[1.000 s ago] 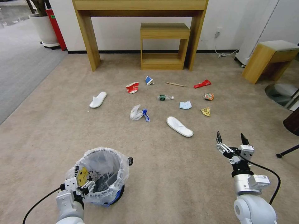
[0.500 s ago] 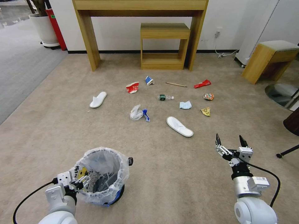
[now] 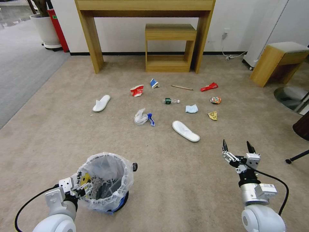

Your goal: Pick up the trash bin and place the garbage on the floor into it.

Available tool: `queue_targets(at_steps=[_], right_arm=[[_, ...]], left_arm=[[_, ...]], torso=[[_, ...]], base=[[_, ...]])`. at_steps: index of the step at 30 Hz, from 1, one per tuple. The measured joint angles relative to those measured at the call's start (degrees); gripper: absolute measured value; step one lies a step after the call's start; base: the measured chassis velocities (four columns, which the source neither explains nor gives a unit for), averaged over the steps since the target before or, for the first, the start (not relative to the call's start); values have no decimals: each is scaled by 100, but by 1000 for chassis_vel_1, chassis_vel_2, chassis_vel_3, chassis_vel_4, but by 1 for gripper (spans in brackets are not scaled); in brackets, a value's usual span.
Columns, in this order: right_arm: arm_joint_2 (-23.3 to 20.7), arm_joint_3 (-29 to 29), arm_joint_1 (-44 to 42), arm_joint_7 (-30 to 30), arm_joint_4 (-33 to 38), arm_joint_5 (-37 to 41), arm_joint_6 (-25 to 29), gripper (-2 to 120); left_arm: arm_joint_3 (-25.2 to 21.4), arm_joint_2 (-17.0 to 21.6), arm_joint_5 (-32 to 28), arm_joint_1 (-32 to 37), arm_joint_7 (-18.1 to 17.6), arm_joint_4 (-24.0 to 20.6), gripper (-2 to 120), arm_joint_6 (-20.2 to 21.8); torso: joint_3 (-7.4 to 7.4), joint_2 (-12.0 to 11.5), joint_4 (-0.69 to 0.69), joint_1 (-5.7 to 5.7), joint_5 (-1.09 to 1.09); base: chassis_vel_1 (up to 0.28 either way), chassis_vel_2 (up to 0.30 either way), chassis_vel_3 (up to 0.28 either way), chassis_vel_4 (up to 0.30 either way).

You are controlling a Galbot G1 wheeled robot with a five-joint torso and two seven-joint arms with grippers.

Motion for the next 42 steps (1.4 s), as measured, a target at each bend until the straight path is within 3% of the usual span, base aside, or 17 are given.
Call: queue_targets(at_steps=[32, 35, 38, 42], right_arm=[[68, -62, 31, 5, -128, -129, 38, 94], [69, -66, 31, 5, -131, -140, 55, 94], [73, -74, 16, 5, -137, -153, 84, 93], [74, -75, 6, 5, -153, -164, 105, 93]], left_arm=[[32, -53, -101, -230, -78, 518, 97, 42], [31, -69, -97, -222, -78, 520, 93, 41], [31, -90, -82, -209, -77, 534, 78, 36], [37, -115, -71, -208, -76, 545, 68, 33]], torso=[[0, 0, 0, 0, 0], [0, 0, 0, 0, 0], [0, 0, 0, 0, 0], [0, 0, 0, 0, 0]], base=[[0, 0, 0, 0], [0, 0, 0, 0], [0, 0, 0, 0], [0, 0, 0, 0]])
